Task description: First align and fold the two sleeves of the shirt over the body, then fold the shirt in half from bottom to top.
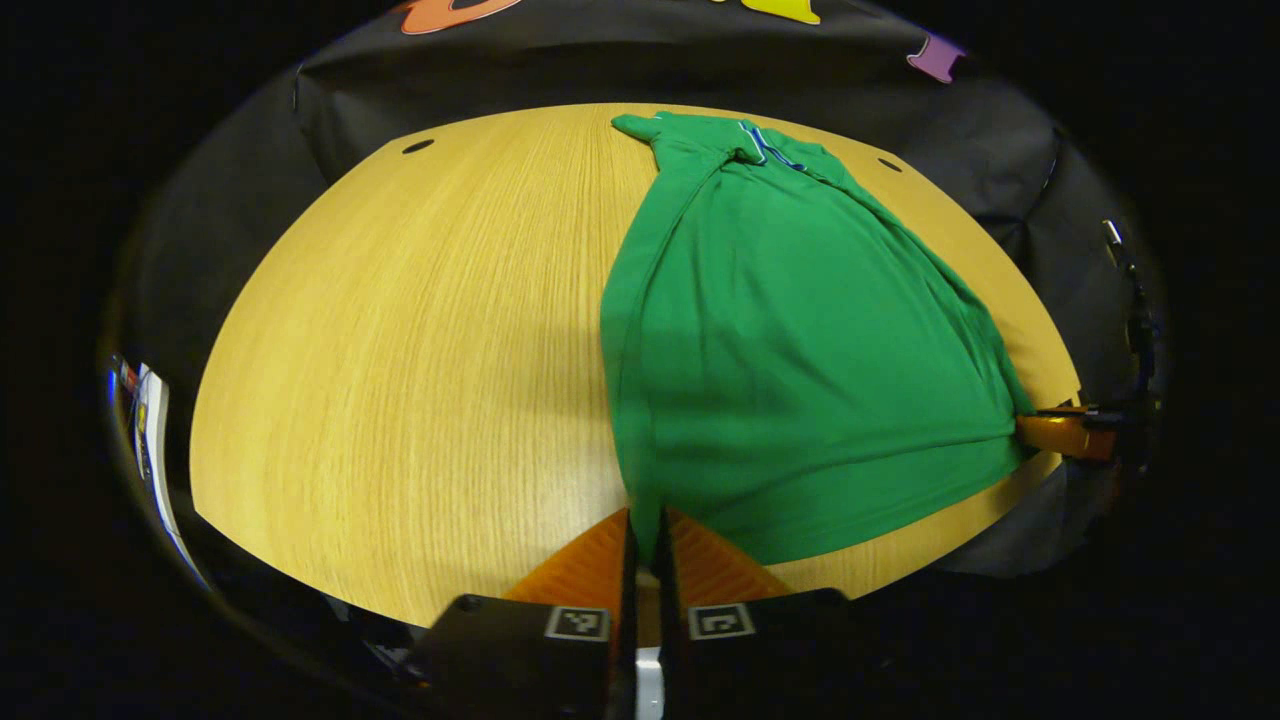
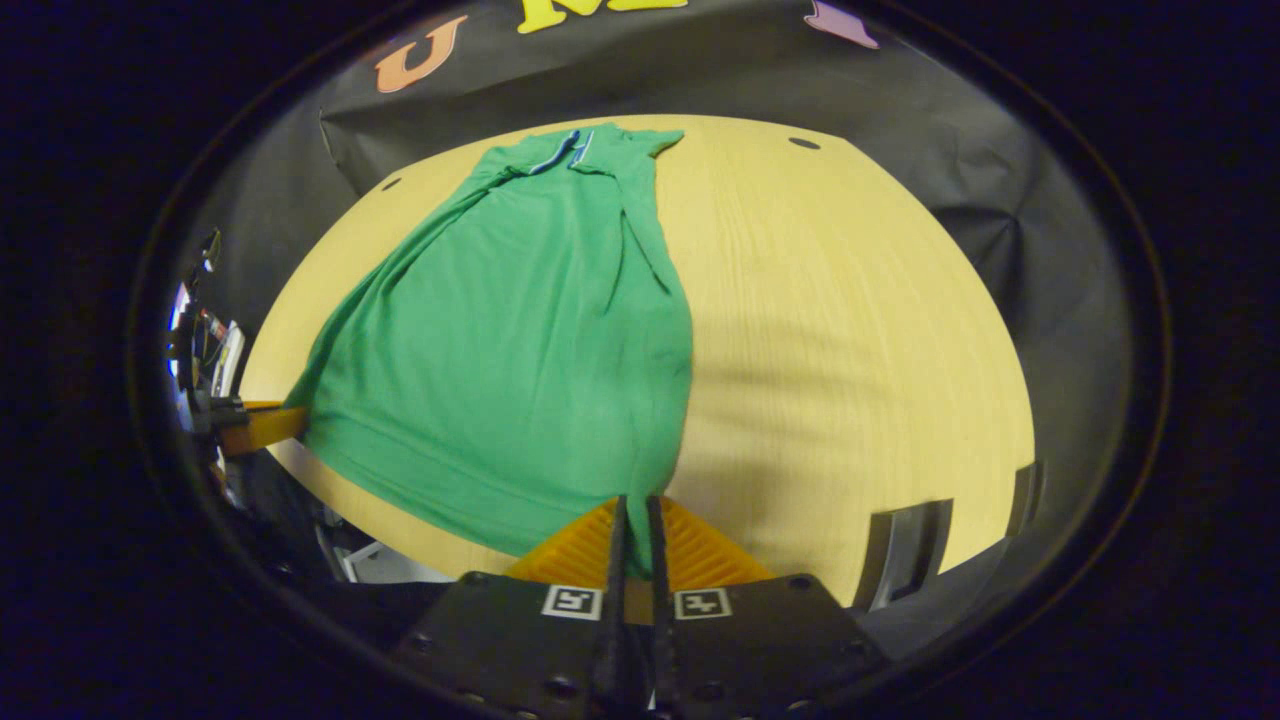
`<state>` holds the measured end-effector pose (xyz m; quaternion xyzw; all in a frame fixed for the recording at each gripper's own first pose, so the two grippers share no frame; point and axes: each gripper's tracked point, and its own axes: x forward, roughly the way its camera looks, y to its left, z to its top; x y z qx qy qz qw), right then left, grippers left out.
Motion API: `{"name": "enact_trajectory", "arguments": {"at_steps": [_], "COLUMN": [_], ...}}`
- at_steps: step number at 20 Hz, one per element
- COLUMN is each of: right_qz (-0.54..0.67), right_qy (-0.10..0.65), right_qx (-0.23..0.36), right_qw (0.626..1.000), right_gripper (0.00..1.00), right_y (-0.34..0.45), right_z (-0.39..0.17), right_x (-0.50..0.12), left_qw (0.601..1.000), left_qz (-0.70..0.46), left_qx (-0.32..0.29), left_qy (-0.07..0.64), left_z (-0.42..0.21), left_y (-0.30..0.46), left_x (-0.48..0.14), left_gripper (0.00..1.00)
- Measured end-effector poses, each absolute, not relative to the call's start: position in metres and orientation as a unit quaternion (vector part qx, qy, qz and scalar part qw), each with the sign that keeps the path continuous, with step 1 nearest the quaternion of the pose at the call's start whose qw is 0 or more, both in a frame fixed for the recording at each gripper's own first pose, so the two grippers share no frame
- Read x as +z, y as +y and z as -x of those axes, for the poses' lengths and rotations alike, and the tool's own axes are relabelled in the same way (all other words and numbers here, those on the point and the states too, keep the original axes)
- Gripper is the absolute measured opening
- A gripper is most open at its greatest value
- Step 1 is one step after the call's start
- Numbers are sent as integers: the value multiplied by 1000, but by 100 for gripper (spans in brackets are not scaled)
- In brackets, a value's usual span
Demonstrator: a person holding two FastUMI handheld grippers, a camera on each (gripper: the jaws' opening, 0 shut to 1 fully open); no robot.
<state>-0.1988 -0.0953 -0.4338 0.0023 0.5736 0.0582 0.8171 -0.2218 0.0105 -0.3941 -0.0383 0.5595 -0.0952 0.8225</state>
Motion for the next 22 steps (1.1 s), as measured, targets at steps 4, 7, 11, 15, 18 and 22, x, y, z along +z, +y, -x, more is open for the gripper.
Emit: {"name": "enact_trajectory", "arguments": {"at_steps": [4,7,11,15,18,22], "right_qz": [-21,-37,-44,-50,-28,-34], "right_qy": [586,562,533,499,468,437], "right_qx": [65,66,71,72,71,70], "right_qw": [807,824,842,862,880,896], "right_gripper": [0,0,0,0,0,0], "right_y": [-94,-95,-96,-96,-100,-94], "right_z": [199,182,157,123,90,44], "right_x": [-427,-401,-368,-338,-317,-294], "left_qw": [804,814,827,850,870,883], "left_qz": [78,100,121,109,95,92], "left_qx": [-108,-118,-136,-146,-153,-160], "left_qy": [580,560,532,494,459,431], "left_z": [224,213,192,158,123,81], "left_y": [7,11,10,9,3,-5], "left_x": [-390,-364,-333,-304,-286,-269], "left_gripper": [7,6,6,6,6,6]}}
